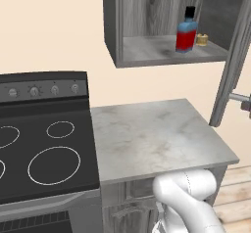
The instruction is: Get the candle and the liquor from the cabinet and move them to the dining counter.
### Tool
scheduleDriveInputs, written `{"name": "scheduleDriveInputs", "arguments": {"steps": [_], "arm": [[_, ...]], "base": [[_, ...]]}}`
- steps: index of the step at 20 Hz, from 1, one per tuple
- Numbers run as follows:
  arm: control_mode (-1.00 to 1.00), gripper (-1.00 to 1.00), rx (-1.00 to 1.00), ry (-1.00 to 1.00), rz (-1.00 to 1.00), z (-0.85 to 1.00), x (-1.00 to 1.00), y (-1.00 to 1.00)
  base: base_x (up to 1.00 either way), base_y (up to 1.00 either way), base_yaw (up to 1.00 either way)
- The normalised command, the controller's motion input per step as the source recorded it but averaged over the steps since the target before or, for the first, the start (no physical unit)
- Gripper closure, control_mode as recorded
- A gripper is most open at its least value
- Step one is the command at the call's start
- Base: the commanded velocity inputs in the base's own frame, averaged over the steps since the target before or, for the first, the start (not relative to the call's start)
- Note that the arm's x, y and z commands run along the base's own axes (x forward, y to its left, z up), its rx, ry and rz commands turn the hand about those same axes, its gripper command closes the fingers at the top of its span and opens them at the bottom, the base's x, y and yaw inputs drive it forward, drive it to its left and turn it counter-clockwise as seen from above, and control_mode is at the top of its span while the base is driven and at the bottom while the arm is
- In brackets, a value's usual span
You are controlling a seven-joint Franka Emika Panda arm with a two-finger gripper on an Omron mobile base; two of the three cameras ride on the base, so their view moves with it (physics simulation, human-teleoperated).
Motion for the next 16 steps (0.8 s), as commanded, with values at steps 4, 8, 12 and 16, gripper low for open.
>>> {"name": "scheduleDriveInputs", "arguments": {"steps": [4,8,12,16], "arm": [[-1.00,-1.00,0.08,0.01,0.00,-0.01,0.17,0.56],[-1.00,-1.00,0.12,0.00,-0.01,-0.01,0.31,0.47],[-1.00,-1.00,0.11,0.00,-0.13,-0.01,0.46,0.43],[-1.00,-1.00,0.10,0.00,-0.25,-0.03,0.56,0.35]], "base": [[0.00,0.00,0.00],[0.00,0.00,0.00],[0.00,0.00,0.00],[0.00,0.00,0.00]]}}
